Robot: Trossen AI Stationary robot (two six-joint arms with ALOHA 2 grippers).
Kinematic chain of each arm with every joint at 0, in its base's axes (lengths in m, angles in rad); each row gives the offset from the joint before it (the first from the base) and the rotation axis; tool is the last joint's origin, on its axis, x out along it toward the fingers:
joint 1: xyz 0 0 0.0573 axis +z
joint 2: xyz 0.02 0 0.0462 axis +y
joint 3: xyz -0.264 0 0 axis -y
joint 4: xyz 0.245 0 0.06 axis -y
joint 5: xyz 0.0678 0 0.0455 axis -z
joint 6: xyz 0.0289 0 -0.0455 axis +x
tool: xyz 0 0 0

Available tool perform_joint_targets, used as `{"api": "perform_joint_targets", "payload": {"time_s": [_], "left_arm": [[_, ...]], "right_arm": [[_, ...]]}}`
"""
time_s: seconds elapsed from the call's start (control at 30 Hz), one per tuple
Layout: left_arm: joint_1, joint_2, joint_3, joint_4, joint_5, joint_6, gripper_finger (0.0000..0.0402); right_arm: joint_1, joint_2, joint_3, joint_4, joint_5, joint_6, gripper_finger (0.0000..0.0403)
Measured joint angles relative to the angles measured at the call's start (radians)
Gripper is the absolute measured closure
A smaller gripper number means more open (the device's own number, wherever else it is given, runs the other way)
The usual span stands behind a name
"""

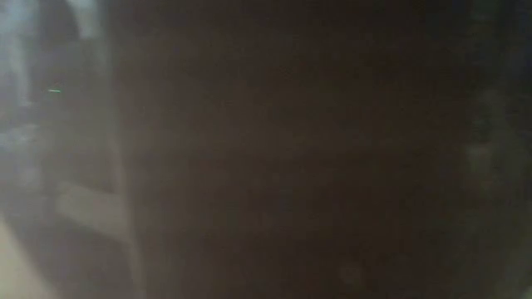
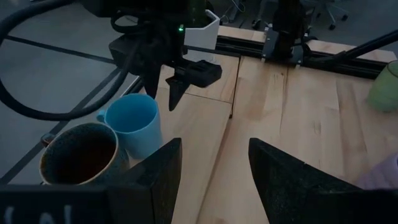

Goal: Place coffee mugs
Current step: Put the blue mug on the shelf, then put the purple mug on the shelf

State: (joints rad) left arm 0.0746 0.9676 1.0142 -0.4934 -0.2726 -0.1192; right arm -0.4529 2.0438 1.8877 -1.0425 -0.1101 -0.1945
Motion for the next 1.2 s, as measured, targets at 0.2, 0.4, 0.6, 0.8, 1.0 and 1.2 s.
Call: {"api": "perform_joint_targets", "payload": {"time_s": [0.2,0.4,0.6,0.8,1.0,1.2], "left_arm": [[0.0,0.0,0.0,0.0,0.0,0.0,0.0209],[0.0,0.0,0.0,0.0,0.0,-0.001,0.0209],[0.0,0.0,0.0,-0.038,0.042,-0.019,0.0209],[0.008,0.0,0.0,-0.031,0.044,-0.001,0.0209],[0.019,0.0,0.0,-0.015,0.04,-0.001,0.0209],[0.013,0.0,0.0,-0.046,0.041,0.046,0.0209]], "right_arm": [[0.012,0.0,0.0,-0.018,0.081,-0.005,0.0179],[0.012,0.0,0.001,-0.024,0.087,-0.006,0.0179],[0.025,-0.026,0.001,-0.162,0.087,-0.018,0.0179],[0.127,-0.093,0.001,-0.185,0.087,0.011,0.0179],[0.261,-0.141,0.002,-0.157,0.09,0.093,0.0179],[0.405,-0.156,0.002,-0.177,0.091,0.223,0.0179]]}}
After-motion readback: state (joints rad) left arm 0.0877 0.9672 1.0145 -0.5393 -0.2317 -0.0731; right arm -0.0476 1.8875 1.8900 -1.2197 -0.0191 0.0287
